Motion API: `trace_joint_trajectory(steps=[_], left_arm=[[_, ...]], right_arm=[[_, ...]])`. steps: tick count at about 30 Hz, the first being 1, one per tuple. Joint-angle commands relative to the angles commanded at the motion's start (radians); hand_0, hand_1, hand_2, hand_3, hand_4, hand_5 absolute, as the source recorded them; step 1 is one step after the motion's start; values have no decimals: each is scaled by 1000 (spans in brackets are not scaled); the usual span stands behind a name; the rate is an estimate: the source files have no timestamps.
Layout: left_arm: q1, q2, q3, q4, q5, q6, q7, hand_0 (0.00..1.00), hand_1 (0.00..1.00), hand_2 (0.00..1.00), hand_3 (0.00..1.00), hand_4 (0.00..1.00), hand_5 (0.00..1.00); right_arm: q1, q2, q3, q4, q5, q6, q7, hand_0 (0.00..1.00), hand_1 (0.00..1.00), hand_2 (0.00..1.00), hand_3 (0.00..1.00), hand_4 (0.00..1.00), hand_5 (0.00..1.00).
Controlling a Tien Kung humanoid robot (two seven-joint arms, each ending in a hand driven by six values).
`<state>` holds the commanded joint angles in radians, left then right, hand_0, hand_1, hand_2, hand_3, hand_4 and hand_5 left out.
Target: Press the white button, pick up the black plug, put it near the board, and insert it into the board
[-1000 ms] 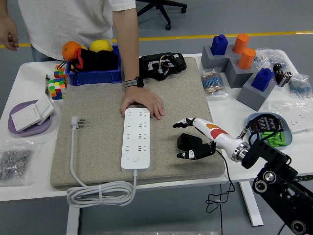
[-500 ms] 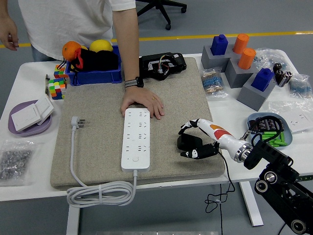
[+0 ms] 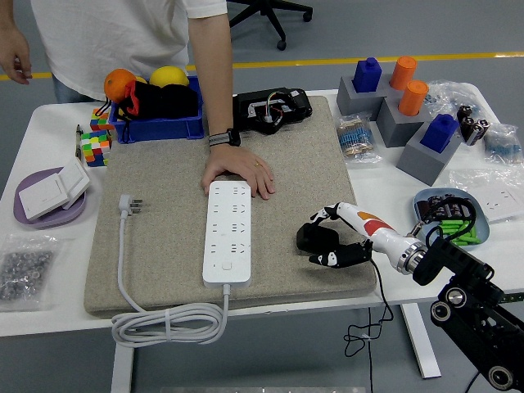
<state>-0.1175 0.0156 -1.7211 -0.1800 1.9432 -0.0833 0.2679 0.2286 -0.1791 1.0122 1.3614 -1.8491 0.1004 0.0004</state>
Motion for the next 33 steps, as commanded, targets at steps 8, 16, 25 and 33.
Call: trace_joint_trajectory(steps=[8,16,25,33], left_arm=[[1,0,-2,0,2,0,0,791,740,717,772,559,481],[-4,0,1,0,-7,1,-1,792,740,717,772,558,481],[-5,-1,0,0,-13,2,-3,791,740,716,772,557,482],[-4,-2,0,0,-20,2,-3,791,740,717,772,557,482]], right_arm=[[0,1,-3,-13,7,-9,8,762,751,711,510,918,91],[3,2,0,-30,17,-20,12,670,692,676,503,907,65],[6,6,2,-45,27,-39,28,533,563,589,497,874,2],[5,6,0,-54,31,-33,27,507,534,575,489,865,2]])
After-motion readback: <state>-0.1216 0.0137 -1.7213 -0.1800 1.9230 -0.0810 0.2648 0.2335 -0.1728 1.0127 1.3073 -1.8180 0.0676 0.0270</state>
